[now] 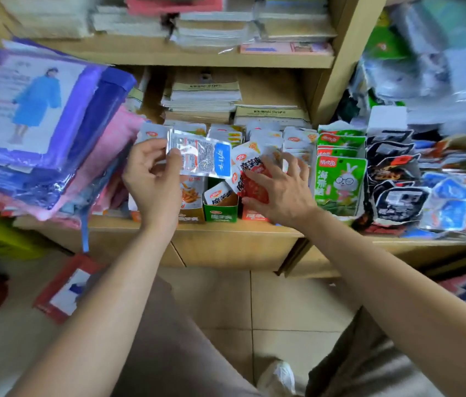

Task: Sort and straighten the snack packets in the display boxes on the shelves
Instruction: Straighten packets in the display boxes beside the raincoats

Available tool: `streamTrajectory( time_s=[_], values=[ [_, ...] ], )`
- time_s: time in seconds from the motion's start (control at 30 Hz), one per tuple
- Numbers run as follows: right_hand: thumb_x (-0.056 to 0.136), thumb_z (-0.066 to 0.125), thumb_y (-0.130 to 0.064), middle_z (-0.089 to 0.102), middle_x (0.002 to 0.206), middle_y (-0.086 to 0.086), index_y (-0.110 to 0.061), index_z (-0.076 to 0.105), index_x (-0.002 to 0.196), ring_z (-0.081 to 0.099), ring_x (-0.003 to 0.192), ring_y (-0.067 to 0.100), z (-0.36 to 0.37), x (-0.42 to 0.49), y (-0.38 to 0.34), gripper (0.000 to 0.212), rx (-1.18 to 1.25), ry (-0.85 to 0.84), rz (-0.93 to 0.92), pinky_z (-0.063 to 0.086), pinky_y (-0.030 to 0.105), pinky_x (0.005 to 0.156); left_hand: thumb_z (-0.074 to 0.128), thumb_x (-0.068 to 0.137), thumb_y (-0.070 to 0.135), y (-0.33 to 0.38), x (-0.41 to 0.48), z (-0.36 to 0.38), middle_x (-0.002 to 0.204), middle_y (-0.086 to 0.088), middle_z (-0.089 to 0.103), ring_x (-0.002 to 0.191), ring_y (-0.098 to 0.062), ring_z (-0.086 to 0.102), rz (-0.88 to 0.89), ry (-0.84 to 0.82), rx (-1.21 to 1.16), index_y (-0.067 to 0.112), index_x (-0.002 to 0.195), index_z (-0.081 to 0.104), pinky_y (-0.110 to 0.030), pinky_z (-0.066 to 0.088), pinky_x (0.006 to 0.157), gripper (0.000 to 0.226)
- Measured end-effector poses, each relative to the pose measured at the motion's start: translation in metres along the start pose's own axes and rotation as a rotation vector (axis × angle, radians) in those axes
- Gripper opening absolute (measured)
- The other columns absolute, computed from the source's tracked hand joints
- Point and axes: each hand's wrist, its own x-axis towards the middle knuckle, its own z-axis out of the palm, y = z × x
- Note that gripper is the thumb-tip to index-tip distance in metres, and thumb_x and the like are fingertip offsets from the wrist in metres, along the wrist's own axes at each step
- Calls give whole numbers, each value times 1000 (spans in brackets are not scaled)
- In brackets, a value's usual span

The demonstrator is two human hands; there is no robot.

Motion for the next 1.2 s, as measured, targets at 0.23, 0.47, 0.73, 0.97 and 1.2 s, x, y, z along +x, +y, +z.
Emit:
streamTrajectory(
  time_s=[0.23,0.47,0.73,0.97,1.2],
  values=[
    [88,72,-38,66,130,7,-25,62,134,62,115,28,-46,-55,-6,48,840,14,193,48,45,97,65,91,4,32,-59,0,102,6,74,97,-12,72,-30,-64,-50,22,117,68,-38,62,76,31],
    [94,66,-32,70,113,10,-19,67,110,70,94,30,-90,-142,-17,21,1846,29,558,58,48,89,66,91,6,39,-147,22,110,4,71,96,-1,67,302,-311,238,20,118,67,-22,55,80,30],
    [91,72,-22,71,96,10,-9,63,120,67,71,22,-79,-189,27,33,1817,99,712,56,33,65,69,89,12,9,-221,43,125,5,69,113,-13,67,535,-804,325,18,123,70,-40,55,94,35],
    [87,67,6,74,102,17,-1,69,110,70,89,32,-50,-225,88,24,1681,255,782,58,46,80,76,85,20,-11,-232,77,124,5,70,116,-15,63,719,-1156,426,21,117,75,-38,52,99,32],
    [86,72,1,74,99,19,-1,67,99,75,86,25,-46,-257,144,14,1446,453,954,62,47,76,74,89,19,-33,-207,123,125,6,68,120,-14,59,734,-1083,506,19,122,72,-40,47,106,33]
  ],
)
